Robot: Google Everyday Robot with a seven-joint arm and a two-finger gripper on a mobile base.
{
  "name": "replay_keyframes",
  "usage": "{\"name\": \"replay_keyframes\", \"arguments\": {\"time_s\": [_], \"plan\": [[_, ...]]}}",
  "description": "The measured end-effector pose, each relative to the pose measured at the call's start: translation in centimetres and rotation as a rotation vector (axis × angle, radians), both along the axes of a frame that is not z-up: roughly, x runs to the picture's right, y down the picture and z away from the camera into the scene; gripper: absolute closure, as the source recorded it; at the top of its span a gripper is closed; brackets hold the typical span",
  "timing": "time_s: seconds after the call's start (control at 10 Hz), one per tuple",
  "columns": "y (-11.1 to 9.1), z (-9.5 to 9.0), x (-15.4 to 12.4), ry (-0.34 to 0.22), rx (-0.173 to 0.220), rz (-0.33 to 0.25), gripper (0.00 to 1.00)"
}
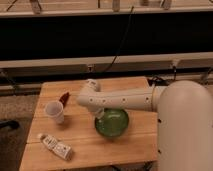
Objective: Push the ceramic bowl across the table
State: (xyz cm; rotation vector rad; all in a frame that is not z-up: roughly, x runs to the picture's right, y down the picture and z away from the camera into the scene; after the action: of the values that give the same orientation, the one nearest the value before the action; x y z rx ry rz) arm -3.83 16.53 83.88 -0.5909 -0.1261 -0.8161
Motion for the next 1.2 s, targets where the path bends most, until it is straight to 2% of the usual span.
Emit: {"name": "replay_keyframes", "arguments": {"time_s": [1.2], "plan": [[1.0, 0.8, -2.3, -0.085, 0.020, -0.140, 1.00]]}}
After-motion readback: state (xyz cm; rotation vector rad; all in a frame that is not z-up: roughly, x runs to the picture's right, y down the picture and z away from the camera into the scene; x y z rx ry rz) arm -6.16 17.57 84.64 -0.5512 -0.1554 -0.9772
